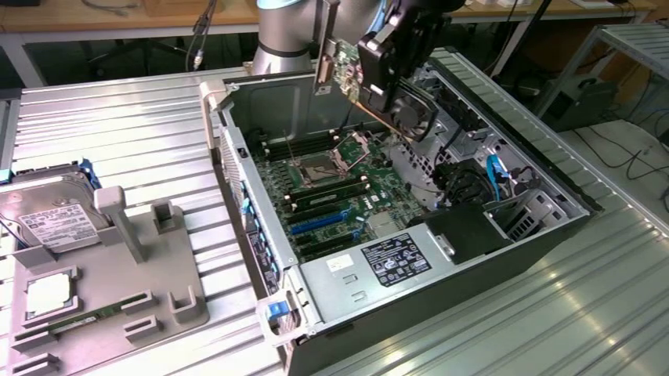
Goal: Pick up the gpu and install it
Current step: 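Insert the gpu into the slot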
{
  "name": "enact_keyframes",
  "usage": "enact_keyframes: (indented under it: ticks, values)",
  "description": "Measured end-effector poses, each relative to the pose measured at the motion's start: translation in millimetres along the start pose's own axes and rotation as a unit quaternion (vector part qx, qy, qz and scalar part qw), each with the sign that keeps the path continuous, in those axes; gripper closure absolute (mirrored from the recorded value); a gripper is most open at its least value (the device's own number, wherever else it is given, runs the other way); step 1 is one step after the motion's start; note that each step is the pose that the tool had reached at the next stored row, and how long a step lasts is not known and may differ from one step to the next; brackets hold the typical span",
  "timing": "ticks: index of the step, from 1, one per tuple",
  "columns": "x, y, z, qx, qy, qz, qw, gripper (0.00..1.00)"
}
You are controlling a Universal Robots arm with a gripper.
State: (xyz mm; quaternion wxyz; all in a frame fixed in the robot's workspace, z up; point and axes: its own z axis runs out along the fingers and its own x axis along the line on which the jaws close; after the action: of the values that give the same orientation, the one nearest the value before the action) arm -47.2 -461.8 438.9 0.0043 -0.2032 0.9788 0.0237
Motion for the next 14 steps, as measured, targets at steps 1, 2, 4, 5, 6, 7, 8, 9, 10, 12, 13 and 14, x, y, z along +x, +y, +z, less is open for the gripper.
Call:
enact_keyframes:
  ticks: [1, 2, 4, 5, 6, 7, 8, 9, 10, 12, 13, 14]
  values:
    - [0.0, 0.0, 0.0, -0.0002, 0.0006, -0.013, 0.9999, 0.72]
    - [0.0, 0.0, 0.0, -0.0003, 0.0009, -0.019, 0.9998, 0.72]
    - [0.0, 0.0, 0.0, -0.0005, 0.0013, -0.029, 0.9996, 0.72]
    - [0.0, 0.0, 0.0, -0.0006, 0.0016, -0.035, 0.9994, 0.72]
    - [0.0, 0.0, 0.0, -0.0008, 0.0019, -0.043, 0.9991, 0.72]
    - [0.0, 0.0, 0.0, -0.0009, 0.0022, -0.049, 0.9988, 0.72]
    - [0.0, 0.0, 0.0, -0.0010, 0.0025, -0.055, 0.9985, 0.72]
    - [0.0, 0.0, 0.0, -0.0011, 0.0028, -0.063, 0.9980, 0.72]
    - [0.0, 0.0, 0.0, -0.0012, 0.0031, -0.069, 0.9976, 0.72]
    - [0.0, 0.0, 0.0, -0.0015, 0.0036, -0.081, 0.9967, 0.72]
    - [0.0, 0.0, 0.0, -0.0016, 0.0038, -0.086, 0.9963, 0.72]
    - [0.0, -0.1, 0.0, -0.0017, 0.0041, -0.092, 0.9957, 0.72]
